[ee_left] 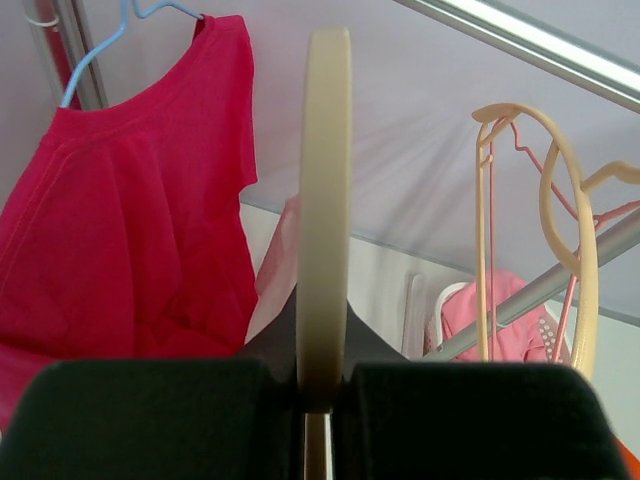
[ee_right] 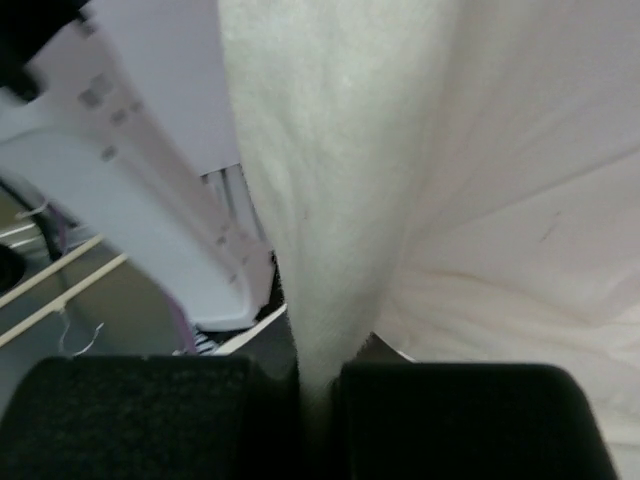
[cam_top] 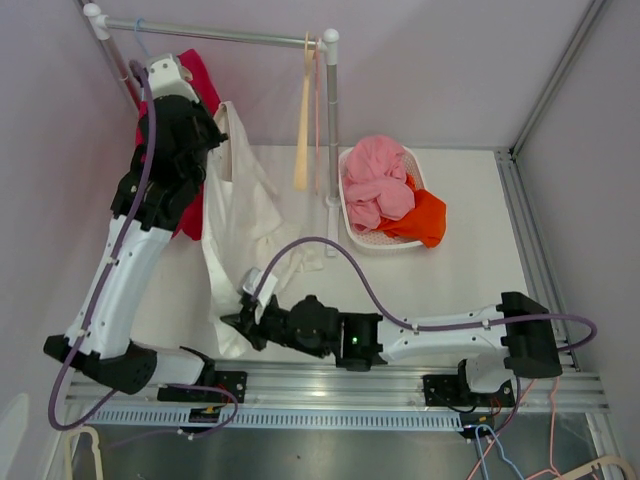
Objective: Remove the t-shirt from the hanger
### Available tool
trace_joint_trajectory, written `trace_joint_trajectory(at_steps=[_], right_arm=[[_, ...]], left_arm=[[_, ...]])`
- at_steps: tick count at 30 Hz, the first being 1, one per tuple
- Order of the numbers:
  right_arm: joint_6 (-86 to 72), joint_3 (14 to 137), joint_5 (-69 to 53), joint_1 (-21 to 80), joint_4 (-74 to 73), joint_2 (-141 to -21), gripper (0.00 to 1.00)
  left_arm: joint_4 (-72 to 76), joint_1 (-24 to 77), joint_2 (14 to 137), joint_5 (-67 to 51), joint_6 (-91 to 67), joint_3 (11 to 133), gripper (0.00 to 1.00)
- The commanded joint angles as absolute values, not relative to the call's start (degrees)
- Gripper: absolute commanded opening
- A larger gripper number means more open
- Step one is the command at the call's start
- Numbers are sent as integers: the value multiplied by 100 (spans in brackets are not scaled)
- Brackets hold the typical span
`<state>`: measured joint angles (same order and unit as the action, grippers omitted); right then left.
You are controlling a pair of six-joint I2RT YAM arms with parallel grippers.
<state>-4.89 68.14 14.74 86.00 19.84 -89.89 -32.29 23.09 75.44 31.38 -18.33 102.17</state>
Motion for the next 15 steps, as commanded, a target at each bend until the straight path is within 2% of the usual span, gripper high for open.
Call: trace_joint_trajectory(at_steps=[1, 5, 8, 15], right_arm=[[-765, 6373, 1283, 9428, 2215, -8780, 0], [-686, 6153, 1607, 9808, 2198, -8999, 0], [-729, 6126, 1880, 9730, 2004, -9167, 0], [-975, 6073, 1451, 9378, 1881, -9413, 0]], left_arm=[[-2759, 2329, 8050, 3243, -1688, 11089, 1], [-2953, 2329, 8437, 3322, -1565, 11635, 1], [-3155, 2329, 8595, 3208, -1468, 11987, 1], [-3682, 2224, 9008, 3173, -1231, 13086, 1]])
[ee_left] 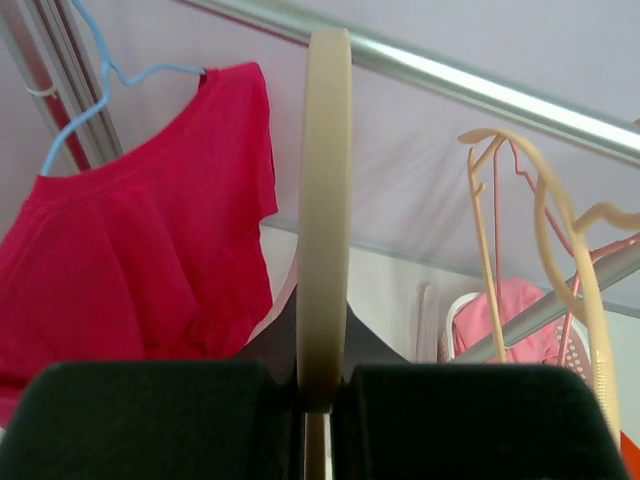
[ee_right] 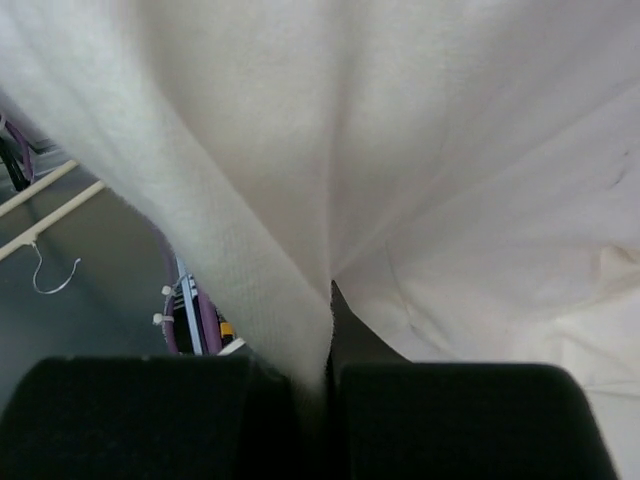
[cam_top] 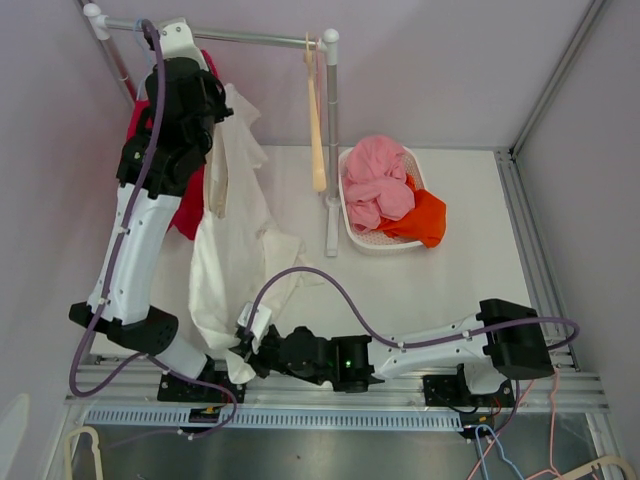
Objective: Remove the t-shirt from the hanger
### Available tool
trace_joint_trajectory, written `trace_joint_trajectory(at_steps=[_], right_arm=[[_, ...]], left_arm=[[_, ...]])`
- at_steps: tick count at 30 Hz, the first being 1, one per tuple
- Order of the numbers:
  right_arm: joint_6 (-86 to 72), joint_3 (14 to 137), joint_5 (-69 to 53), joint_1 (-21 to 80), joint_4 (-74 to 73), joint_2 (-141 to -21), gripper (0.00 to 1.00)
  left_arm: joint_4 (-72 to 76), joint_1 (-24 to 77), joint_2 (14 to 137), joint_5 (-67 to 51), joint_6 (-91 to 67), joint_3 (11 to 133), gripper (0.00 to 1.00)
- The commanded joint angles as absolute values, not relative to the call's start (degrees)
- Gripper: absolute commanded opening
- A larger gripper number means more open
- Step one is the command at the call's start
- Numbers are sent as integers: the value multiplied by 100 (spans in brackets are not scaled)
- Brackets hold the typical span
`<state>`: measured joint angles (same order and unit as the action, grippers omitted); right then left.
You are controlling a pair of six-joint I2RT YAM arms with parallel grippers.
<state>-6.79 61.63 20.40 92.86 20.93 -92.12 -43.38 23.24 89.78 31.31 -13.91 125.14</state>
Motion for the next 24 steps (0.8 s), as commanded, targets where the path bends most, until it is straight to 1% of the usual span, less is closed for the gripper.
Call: trace_joint_trajectory(at_steps=[1, 2, 4, 7, 9, 10, 11, 13, 15, 17, 18, 19, 20, 22, 23, 24], right_arm=[[-1010, 6082, 1354, 9404, 1968, -9465, 0], [-1028, 6152, 1180, 9448, 2004, -9605, 0], [-924, 6318, 1239, 9702, 1908, -9781, 0], [-940, 6671, 1888, 9817, 1566, -10054, 0], [-1089, 6549, 2187, 9695, 1556, -9976, 0], [-1159, 6478, 2215, 9468, 1547, -9915, 0], [-1282, 6399, 2250, 9335, 1538, -9827, 0], [-1318, 6276, 2469, 9089, 1433, -9528, 0], [-1336, 6328, 2706, 8711, 1275, -9326, 0], [-1353, 6564, 2909, 8247, 942, -9273, 0], [-1484, 6696, 2979, 8070, 592, -9333, 0], [-1564, 6958, 3084, 7894, 432, -9386, 0], [-1634, 7074, 3111, 7536, 274, -9448, 0], [-1828, 7250, 3111, 7209, 26, -9614, 0], [-1898, 7347, 3129, 7068, -200, -9659, 0], [-2064, 7382, 3146, 6814, -324, -9703, 0]], left_arm=[[-3691, 2198, 9044, 3182, -1213, 13174, 1], [-3657, 2197, 9096, 3216, -1187, 13218, 1], [-3630, 2189, 9132, 3243, -1186, 13166, 1], [-3717, 2180, 9141, 3156, -1361, 13078, 0], [-3788, 2180, 8966, 2989, -1467, 13008, 0], [-3962, 2180, 8860, 2858, -1520, 12999, 1], [-4094, 2180, 8764, 2474, -1616, 13016, 1], [-4733, 2215, 8377, 2164, -1835, 12921, 1], [-5087, 2337, 7983, 1917, -1898, 12448, 1], [-5238, 2443, 7096, 1802, -1986, 11091, 1], [-5169, 2522, 6710, 1689, -2030, 10657, 1], [-5046, 2531, 5845, 1574, -2091, 10209, 1], [-4766, 2531, 5418, 1486, -2100, 9090, 1], [-4632, 2531, 4653, 1389, -2013, 8607, 1], [-4701, 2531, 4066, 1354, -1952, 8256, 1], [-4798, 2531, 3834, 1214, -1882, 8227, 1]])
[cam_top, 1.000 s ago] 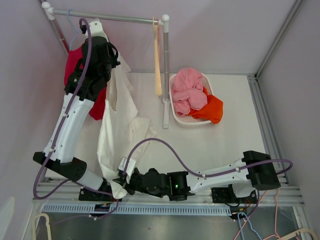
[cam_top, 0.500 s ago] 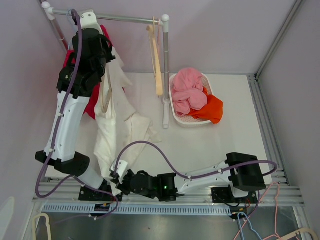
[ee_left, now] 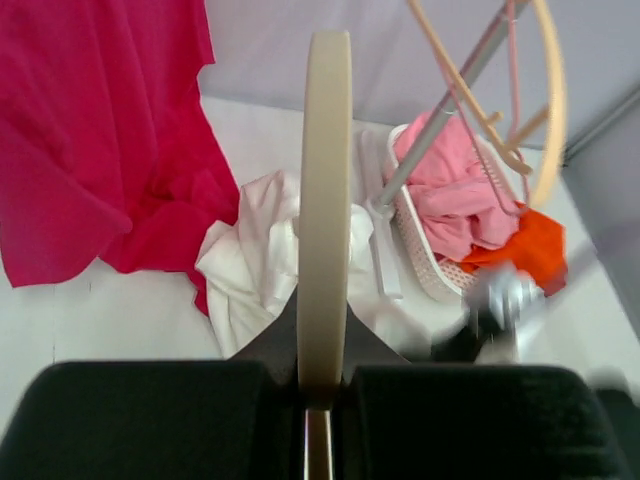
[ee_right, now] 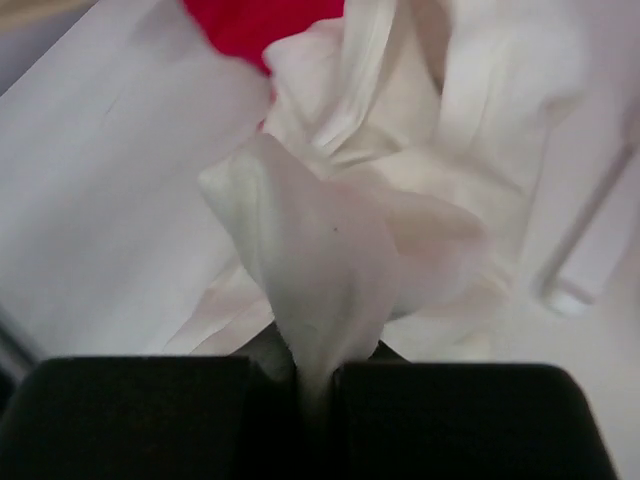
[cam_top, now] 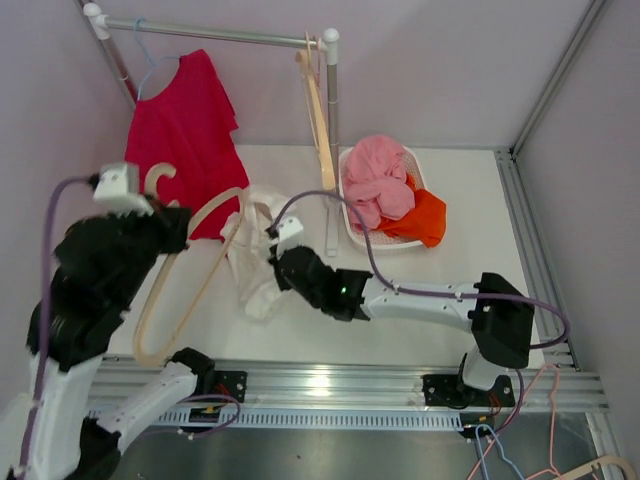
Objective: Remove the t-shirt from the hanger
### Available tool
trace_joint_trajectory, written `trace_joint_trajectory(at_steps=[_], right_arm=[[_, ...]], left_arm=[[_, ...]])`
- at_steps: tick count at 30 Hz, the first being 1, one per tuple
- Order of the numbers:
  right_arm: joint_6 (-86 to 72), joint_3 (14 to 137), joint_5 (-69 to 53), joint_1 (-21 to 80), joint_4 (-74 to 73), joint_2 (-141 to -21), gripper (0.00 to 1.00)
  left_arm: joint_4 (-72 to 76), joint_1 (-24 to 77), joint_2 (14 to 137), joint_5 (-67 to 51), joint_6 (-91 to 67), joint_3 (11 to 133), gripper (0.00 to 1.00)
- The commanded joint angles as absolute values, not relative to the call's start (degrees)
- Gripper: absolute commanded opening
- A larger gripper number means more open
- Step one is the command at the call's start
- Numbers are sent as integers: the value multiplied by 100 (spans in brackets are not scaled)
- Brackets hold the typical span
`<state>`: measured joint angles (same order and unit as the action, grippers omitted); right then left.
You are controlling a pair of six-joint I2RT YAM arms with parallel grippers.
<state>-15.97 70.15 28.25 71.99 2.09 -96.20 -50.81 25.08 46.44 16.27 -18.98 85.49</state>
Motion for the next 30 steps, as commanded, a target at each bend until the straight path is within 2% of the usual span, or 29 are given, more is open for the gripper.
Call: trace_joint_trajectory(at_steps=[1, 5, 9, 12, 13, 14, 15, 16, 18, 21, 23, 26, 27, 30], right_arm=[[-2144, 7400, 3155, 6698, -369, -9738, 0], [-2426, 7392, 2936, 6320, -554, -9791, 0], [-2444, 6815, 2839, 6590, -398, -9379, 0], [-1393, 6067, 3757, 7897, 331, -8512, 0], [-1006, 5525, 4945, 8389, 926, -8290, 0], [-175, 5250, 5444, 9272, 1314, -8088, 0], [85, 5012, 5806, 9612, 1779, -7668, 0], [244, 4801, 6445, 9833, 1749, -7447, 0], [-7, 4825, 6697, 9985, 885, -6685, 0], [199, 4922, 6786, 9582, 606, -5821, 0], [578, 5140, 6314, 9152, 746, -5003, 0], [1080, 5710, 5522, 7852, 913, -4283, 0], [1220, 5869, 4884, 7144, 1079, -4202, 0], [1529, 6861, 3688, 5842, 1082, -4498, 0]], left_arm=[[-4938, 2531, 3658, 1091, -1759, 8235, 1], [-5729, 2531, 3252, 1055, -1653, 8568, 1], [-5705, 2531, 3085, 1432, -1565, 8578, 1], [-5678, 2531, 3374, 1582, -1538, 8578, 1], [-5660, 2531, 3610, 1547, -1529, 8569, 1], [-5651, 2531, 3751, 1521, -1555, 8561, 1], [-5634, 2531, 3883, 1503, -1564, 8552, 1], [-5555, 2523, 4120, 1503, -1625, 8508, 1], [-5336, 2514, 4262, 1372, -1652, 8351, 1], [-4966, 2487, 4447, 1187, -1749, 8253, 1], [-4852, 2487, 4613, 1073, -1828, 8235, 1], [-4755, 2479, 4728, 984, -1854, 8209, 1], [-4737, 2479, 4746, 993, -1846, 8218, 1], [-4667, 2461, 4763, 1125, -1785, 8227, 1]])
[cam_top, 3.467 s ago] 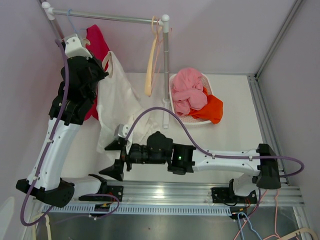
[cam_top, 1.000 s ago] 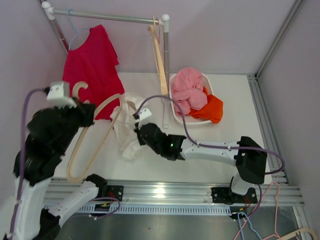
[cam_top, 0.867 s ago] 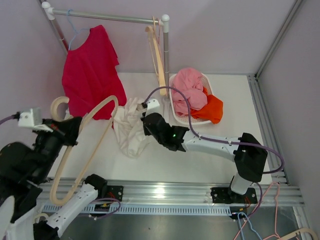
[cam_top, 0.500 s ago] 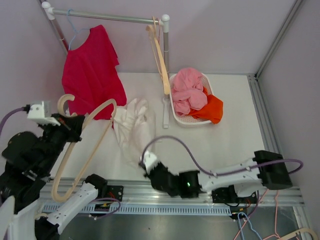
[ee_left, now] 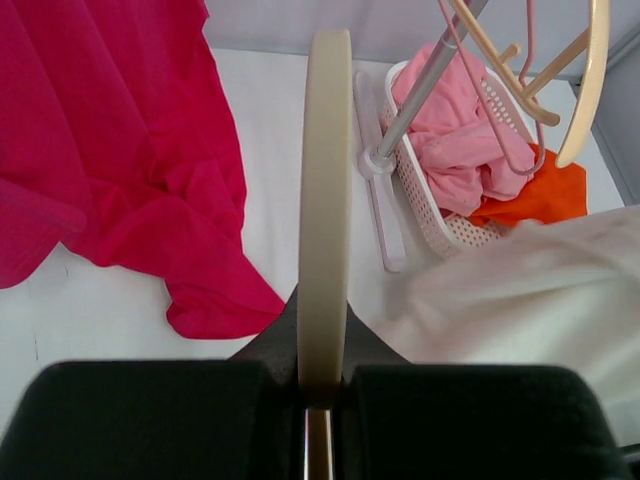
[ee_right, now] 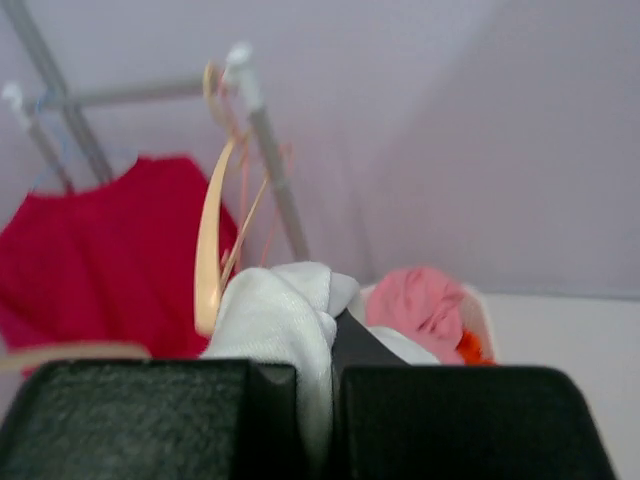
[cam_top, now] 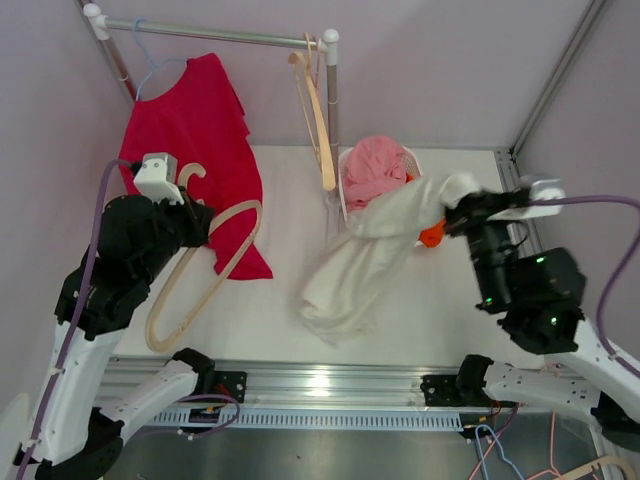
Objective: Remove the t-shirt from the hanger
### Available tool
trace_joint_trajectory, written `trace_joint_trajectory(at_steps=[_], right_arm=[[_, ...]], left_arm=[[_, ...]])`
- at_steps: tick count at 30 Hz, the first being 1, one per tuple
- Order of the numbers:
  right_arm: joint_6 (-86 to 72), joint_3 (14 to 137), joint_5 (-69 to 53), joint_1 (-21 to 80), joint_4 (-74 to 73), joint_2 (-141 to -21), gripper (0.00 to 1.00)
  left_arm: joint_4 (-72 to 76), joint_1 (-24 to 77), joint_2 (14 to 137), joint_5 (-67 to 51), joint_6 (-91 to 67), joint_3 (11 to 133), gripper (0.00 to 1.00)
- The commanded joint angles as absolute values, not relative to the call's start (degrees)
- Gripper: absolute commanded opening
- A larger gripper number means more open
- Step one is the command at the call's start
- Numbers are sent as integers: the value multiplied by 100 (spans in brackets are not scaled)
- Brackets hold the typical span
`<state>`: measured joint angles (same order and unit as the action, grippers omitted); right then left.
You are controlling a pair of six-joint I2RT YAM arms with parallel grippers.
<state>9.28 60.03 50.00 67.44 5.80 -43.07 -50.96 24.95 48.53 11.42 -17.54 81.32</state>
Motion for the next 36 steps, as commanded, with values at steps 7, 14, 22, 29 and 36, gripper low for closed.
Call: trace_joint_trajectory(at_steps=[7, 14, 22, 29, 36], right_arm=[[460, 10359, 399, 3029, -228, -7195, 0], [-737, 13761, -1239, 2013, -475, -9736, 0], [-1529, 14599, -1161, 1363, 246, -10731, 0], [-1380, 13442, -994, 1195, 44, -10188, 0], [-1617, 10759, -713, 1397, -709, -9053, 0]], left_arm=[[-4448, 1882, 5246, 652, -1740, 8533, 1], [-4395, 1776, 5897, 870, -1757, 9140, 1], [-4280, 1363, 6854, 1019, -1881, 10079, 1], [-3824, 1187, 7461, 1292, -1977, 10476, 1], [-3332, 1169, 8235, 1073, -1820, 11135, 1]])
